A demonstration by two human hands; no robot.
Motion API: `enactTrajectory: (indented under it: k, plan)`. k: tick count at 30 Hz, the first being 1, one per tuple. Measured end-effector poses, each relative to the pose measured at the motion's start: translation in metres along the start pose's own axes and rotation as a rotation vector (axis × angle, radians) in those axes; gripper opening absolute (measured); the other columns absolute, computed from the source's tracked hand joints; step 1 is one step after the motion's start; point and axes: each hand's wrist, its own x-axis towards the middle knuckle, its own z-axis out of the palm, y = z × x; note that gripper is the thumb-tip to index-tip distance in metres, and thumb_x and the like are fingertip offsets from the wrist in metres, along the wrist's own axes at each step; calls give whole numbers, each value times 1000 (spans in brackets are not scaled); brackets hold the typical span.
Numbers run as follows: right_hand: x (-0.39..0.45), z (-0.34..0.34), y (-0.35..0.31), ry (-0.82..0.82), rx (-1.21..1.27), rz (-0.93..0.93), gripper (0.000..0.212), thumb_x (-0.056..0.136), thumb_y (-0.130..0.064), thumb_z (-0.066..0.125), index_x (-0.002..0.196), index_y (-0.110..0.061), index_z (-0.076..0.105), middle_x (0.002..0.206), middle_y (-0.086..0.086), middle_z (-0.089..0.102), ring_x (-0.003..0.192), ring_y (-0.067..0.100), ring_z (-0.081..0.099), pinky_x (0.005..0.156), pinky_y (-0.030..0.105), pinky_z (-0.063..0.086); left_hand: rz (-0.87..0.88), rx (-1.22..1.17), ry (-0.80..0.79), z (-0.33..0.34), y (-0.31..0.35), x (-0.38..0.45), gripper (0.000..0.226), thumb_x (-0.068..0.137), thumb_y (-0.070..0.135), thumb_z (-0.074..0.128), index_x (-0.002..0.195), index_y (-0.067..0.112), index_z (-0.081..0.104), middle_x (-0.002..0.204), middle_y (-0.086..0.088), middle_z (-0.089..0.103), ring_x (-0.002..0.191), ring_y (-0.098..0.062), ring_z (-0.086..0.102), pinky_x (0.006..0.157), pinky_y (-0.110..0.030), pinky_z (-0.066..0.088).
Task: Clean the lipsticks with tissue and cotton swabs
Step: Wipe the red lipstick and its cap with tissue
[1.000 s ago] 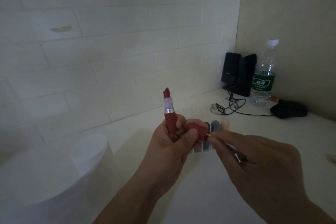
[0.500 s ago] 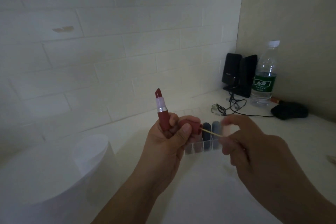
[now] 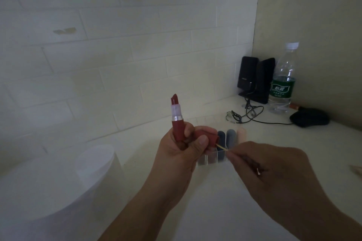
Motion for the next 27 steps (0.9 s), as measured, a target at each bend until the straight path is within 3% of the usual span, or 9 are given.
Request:
enactTrajectory:
  k: [3,7,13,18,23,27]
  plan:
    - [1,-1,-3,-27,67,-16,25,88,-38,49,69,-27,60,51,-27,32,50,-12,41,55,-6,26,2,3,-7,-1,-1,1,22,76,3,59,79,12,40,87,-9,72,81,-24,66,75,-32,53]
    - [3,-4,-4,33,130,9,25,86,-39,53,68,-25,61,46,-15,47,47,4,51,46,7,36,-2,22,-60,0,-2,-1,28,76,8,69,78,15,42,93,-17,71,83,-29,62,75,-31,51]
    - [1,-1,-5,-24,116,1,21,84,-25,64,64,-22,60,47,-25,29,44,-8,40,50,-5,25,2,64,-69,0,-3,-3,20,78,5,61,77,15,44,90,-14,72,79,-27,63,70,-28,52]
    - [4,-4,-5,20,180,38,21,85,-41,54,68,-30,59,45,-11,51,44,6,52,45,2,33,4,55,-122,1,-2,-4,26,73,19,69,79,18,44,95,-16,72,80,-24,66,72,-26,51]
    - [1,0,-4,-26,154,41,21,83,-31,61,64,-24,59,43,-10,45,45,4,50,46,-2,28,12,76,-124,0,0,-4,17,72,21,70,71,29,54,95,-16,72,81,-28,61,71,-29,51]
    - [3,-2,-5,17,184,39,23,84,-39,54,66,-26,60,44,-8,51,43,7,51,44,4,33,4,82,-130,0,0,-4,23,73,21,70,76,21,47,96,-16,72,81,-25,65,72,-29,51]
